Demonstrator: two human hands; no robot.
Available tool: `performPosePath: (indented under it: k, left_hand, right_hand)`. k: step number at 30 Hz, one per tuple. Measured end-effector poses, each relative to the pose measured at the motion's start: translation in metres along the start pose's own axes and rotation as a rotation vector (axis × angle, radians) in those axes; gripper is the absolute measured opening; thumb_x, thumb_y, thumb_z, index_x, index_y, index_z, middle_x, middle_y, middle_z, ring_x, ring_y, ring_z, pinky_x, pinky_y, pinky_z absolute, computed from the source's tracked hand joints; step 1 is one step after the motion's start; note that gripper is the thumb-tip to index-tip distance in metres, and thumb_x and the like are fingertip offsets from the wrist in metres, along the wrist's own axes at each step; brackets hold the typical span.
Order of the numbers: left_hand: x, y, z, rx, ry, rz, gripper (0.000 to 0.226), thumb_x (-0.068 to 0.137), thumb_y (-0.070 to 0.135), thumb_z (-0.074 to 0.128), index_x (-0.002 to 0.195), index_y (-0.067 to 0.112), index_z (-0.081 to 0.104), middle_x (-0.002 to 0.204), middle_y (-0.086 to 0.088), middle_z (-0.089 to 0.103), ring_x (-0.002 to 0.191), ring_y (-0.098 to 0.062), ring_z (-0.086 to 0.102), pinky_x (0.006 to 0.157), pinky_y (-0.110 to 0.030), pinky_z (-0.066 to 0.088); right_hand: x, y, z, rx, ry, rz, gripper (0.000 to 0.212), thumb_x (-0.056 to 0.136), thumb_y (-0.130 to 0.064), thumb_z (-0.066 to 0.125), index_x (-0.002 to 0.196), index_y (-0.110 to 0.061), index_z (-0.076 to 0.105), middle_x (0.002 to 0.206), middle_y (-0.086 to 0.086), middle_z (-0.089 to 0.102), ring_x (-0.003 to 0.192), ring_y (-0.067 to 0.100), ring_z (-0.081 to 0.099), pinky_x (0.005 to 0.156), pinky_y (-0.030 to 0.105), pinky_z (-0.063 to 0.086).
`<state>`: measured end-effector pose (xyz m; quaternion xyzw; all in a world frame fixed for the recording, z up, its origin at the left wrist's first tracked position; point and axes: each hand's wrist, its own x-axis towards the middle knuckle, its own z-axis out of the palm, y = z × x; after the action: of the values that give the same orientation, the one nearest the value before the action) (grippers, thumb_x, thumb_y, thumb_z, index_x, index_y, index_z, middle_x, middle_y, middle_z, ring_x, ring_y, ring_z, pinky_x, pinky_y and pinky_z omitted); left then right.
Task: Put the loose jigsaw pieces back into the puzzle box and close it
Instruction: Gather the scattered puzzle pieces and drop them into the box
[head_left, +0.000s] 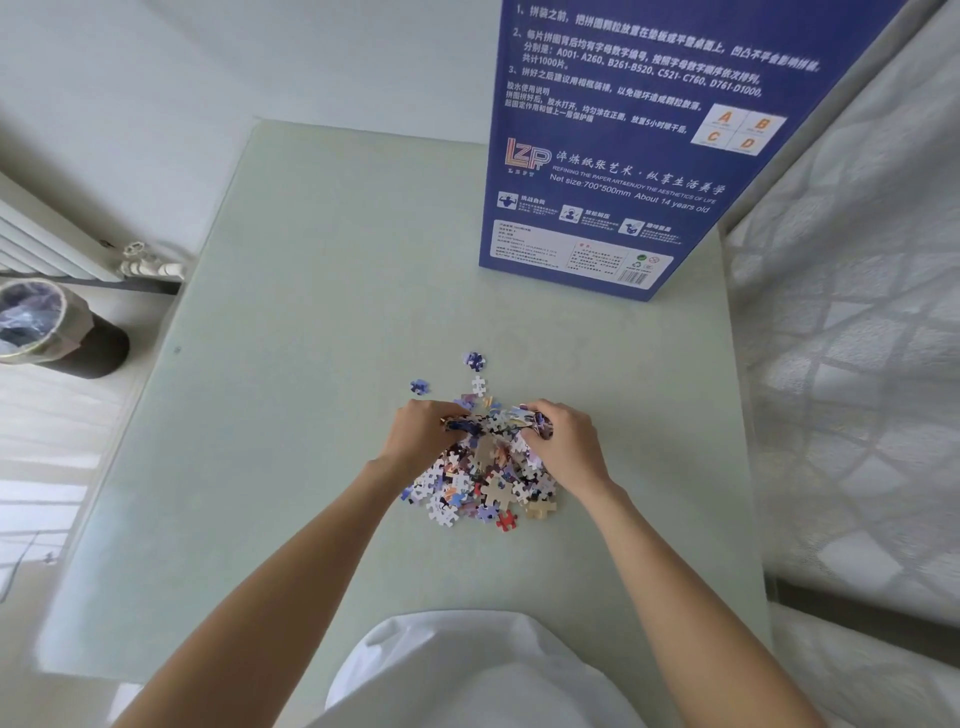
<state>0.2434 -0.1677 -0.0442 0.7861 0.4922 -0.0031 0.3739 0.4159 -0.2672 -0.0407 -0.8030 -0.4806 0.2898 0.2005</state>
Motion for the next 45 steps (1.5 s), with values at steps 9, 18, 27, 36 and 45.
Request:
performPosePath:
  k: [9, 18, 27, 36, 45]
  left_hand:
    - [0.002, 0.021, -0.035, -0.077, 0.089, 0.121, 0.025, 0.08, 0.019, 0.072, 0.105, 0.019, 0.072, 0.099, 0.0, 0.072, 0.083, -0.015, 0.066, 0.073, -0.024, 0.05]
    - [0.035, 0.134, -0.151, -0.203, 0.382, 0.558, 0.023, 0.078, 0.012, 0.073, 0.099, 0.02, 0.074, 0.088, 0.006, 0.07, 0.071, -0.001, 0.06, 0.066, -0.016, 0.05]
    - [0.096, 0.256, -0.26, -0.082, 0.747, 0.96, 0.024, 0.079, 0.014, 0.068, 0.103, 0.019, 0.072, 0.093, 0.0, 0.071, 0.073, -0.011, 0.061, 0.067, -0.02, 0.049]
    - [0.144, 0.279, -0.271, 0.423, 0.537, 0.953, 0.03, 0.081, 0.004, 0.066, 0.108, 0.015, 0.07, 0.097, -0.007, 0.071, 0.084, -0.028, 0.066, 0.067, -0.024, 0.041]
    - [0.139, 0.285, -0.28, 0.494, 0.343, 0.633, 0.022, 0.085, 0.025, 0.064, 0.105, 0.019, 0.069, 0.095, -0.003, 0.069, 0.08, -0.019, 0.053, 0.065, -0.029, 0.041]
  right_hand:
    - [-0.005, -0.015, -0.045, -0.035, -0.092, -0.056, 0.031, 0.088, -0.017, 0.062, 0.119, -0.016, 0.062, 0.089, 0.005, 0.065, 0.071, 0.016, 0.053, 0.06, 0.022, 0.038]
    - [0.015, -0.088, -0.189, 0.111, 0.125, -0.262, 0.032, 0.08, -0.02, 0.072, 0.111, -0.015, 0.066, 0.095, -0.01, 0.063, 0.082, 0.004, 0.055, 0.071, 0.015, 0.037]
    - [0.063, -0.16, -0.331, 0.11, 0.458, -0.367, 0.042, 0.083, -0.03, 0.068, 0.122, -0.018, 0.06, 0.106, -0.007, 0.065, 0.092, 0.012, 0.061, 0.077, 0.023, 0.05]
    - [0.113, -0.149, -0.35, 0.031, 0.642, -0.404, 0.03, 0.086, -0.022, 0.065, 0.116, -0.019, 0.064, 0.094, -0.009, 0.065, 0.082, 0.007, 0.056, 0.063, 0.0, 0.034]
    - [0.14, -0.151, -0.353, -0.44, 0.469, -0.608, 0.033, 0.087, -0.012, 0.063, 0.12, -0.017, 0.062, 0.107, 0.006, 0.064, 0.086, 0.016, 0.059, 0.072, 0.022, 0.041]
